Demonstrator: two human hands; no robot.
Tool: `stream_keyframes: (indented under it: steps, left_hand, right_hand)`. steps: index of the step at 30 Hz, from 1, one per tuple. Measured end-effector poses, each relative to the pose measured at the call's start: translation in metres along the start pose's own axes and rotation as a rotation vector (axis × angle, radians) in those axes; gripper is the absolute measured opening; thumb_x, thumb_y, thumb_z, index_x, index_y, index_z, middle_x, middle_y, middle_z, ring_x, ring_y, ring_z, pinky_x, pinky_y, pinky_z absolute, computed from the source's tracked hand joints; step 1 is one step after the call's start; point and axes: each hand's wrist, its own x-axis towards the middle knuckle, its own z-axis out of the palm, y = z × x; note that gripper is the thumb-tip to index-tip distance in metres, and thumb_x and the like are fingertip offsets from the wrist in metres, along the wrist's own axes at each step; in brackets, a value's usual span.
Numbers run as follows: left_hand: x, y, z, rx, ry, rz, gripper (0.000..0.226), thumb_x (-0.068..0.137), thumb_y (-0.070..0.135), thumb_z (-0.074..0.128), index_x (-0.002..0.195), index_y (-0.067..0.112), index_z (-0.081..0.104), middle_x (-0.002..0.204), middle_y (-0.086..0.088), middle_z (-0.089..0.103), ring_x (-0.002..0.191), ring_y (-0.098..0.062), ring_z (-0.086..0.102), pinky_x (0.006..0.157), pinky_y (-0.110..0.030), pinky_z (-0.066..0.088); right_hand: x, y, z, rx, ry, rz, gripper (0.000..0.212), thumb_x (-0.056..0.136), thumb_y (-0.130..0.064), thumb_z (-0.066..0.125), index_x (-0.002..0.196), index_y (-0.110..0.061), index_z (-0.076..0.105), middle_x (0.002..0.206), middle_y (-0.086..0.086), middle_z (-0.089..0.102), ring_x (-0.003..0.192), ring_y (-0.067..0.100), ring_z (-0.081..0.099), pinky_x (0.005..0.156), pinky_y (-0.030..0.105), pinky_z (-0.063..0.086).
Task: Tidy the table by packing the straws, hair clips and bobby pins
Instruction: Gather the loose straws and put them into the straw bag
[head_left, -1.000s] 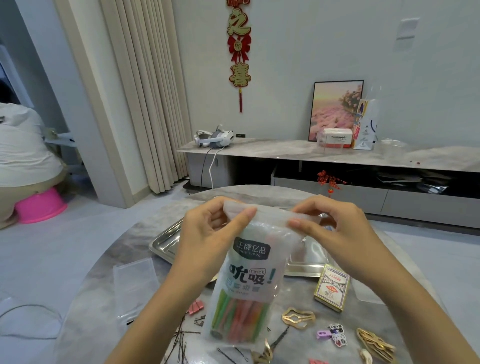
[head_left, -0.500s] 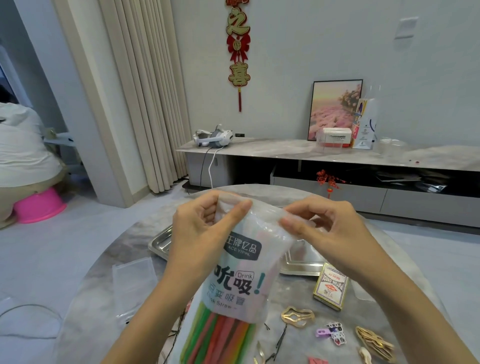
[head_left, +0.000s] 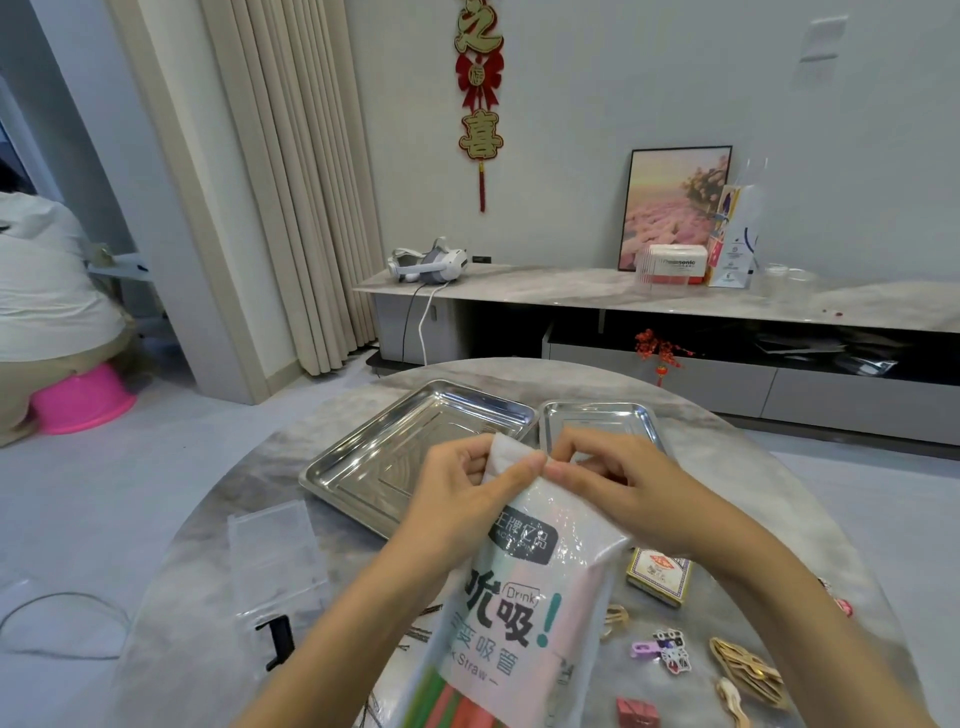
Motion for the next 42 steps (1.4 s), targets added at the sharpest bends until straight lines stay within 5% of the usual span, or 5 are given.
stream_keyframes:
  steps: [19,25,32,39,42]
  left_hand:
    - [-0.013,-0.028,-0.017,0.225,-0.509,-0.384,0.063,0.071,0.033,0.079,0.124,0.031,0.048,0.113,0.011,0.068,0.102,-0.005,0.065,0.092,-0.028,0.051]
    - [-0.035,-0.039,0.009,0.751,-0.080,-0.070,0.128,0.035,0.077,0.073,0.135,0.056,-0.004,0.125,0.027,0.022,0.117,0.001,0.036,0.099,-0.031,0.039]
    - [-0.013,-0.052,0.015,1.016,-0.016,0.019,0.104,0.053,0.067,0.055,0.139,0.041,0.003,0.113,0.016,0.020,0.109,-0.010,0.035,0.092,-0.028,0.039]
    - [0.063,-0.046,-0.012,1.071,0.054,-0.107,0.099,0.063,0.056,0.064,0.143,0.029,0.014,0.133,0.003,0.034,0.121,-0.025,0.042,0.098,-0.043,0.041]
    - [0.111,-0.047,-0.037,1.115,0.071,-0.149,0.097,0.061,0.058,0.066,0.141,0.027,0.021,0.137,0.000,0.038,0.122,-0.028,0.044,0.097,-0.044,0.043]
  right_hand:
    - [-0.004,0.019,-0.009,0.181,0.193,0.141,0.020,0.092,-0.021,0.058,0.078,-0.009,0.062,0.051,0.003,0.047,0.041,0.007,0.037,0.043,0.014,0.027]
    - [-0.002,0.040,-0.013,0.193,0.465,0.401,0.026,0.090,-0.032,0.060,0.078,-0.010,0.067,0.077,0.009,0.060,0.070,0.019,0.051,0.059,0.028,0.036]
    - [-0.004,0.049,-0.015,-0.005,0.653,0.385,0.019,0.093,-0.043,0.050,0.098,-0.036,0.067,0.099,-0.006,0.070,0.101,0.019,0.061,0.082,0.034,0.046]
    - [-0.023,0.085,0.010,-0.634,0.291,0.400,0.055,0.085,-0.071,-0.002,0.135,-0.059,-0.021,0.150,-0.018,-0.035,0.142,0.010,-0.026,0.118,0.040,-0.006]
    - [-0.024,0.103,0.025,-0.821,0.206,0.427,0.063,0.077,-0.074,-0.009,0.138,-0.059,-0.015,0.155,-0.012,-0.025,0.144,0.017,-0.023,0.115,0.040,-0.013]
